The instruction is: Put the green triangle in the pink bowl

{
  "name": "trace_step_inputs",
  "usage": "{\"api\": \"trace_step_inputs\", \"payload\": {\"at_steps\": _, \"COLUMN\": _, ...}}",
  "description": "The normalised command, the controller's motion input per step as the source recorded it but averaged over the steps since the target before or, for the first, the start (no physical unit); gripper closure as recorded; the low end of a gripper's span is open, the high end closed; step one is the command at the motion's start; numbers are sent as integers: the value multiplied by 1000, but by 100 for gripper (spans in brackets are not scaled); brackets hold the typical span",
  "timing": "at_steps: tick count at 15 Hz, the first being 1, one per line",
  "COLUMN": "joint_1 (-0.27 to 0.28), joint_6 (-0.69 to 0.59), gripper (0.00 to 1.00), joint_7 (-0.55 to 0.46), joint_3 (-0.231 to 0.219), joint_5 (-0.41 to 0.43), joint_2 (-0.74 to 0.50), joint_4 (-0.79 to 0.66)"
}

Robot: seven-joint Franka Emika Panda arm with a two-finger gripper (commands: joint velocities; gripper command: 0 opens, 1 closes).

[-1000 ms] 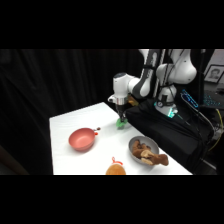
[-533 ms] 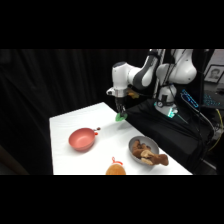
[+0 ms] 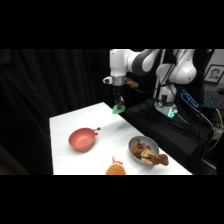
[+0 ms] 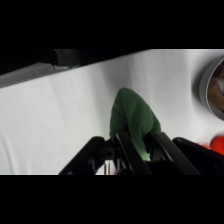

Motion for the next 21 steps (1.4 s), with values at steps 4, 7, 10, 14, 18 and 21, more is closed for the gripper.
{"api": "trace_step_inputs", "payload": {"at_steps": 4, "joint_1": -49, "joint_6": -333, "gripper": 94, "joint_7": -45, "joint_3": 100, "joint_5": -30, "joint_2": -130, "joint_4": 218}}
{"api": "trace_step_inputs", "payload": {"at_steps": 7, "joint_1": -26, "joint_6": -263, "gripper": 94, "joint_7": -59, "joint_3": 70, "joint_5": 0, "joint_2": -9, "joint_4": 266}}
{"api": "trace_step_inputs", "payload": {"at_steps": 10, "joint_1": -7, "joint_6": -161, "gripper": 94, "joint_7": -88, "joint_3": 38, "joint_5": 58, "joint_2": 137, "joint_4": 352}}
{"api": "trace_step_inputs", "payload": {"at_steps": 14, "joint_1": 21, "joint_6": -119, "gripper": 94, "joint_7": -103, "joint_3": 26, "joint_5": 132, "joint_2": 318, "joint_4": 487}}
{"api": "trace_step_inputs", "payload": {"at_steps": 18, "joint_1": 20, "joint_6": -166, "gripper": 94, "joint_7": -137, "joint_3": 4, "joint_5": 187, "joint_2": 403, "joint_4": 573}}
{"api": "trace_step_inputs", "payload": {"at_steps": 21, "joint_1": 16, "joint_6": -207, "gripper": 94, "joint_7": -121, "joint_3": 9, "joint_5": 171, "joint_2": 412, "joint_4": 604}}
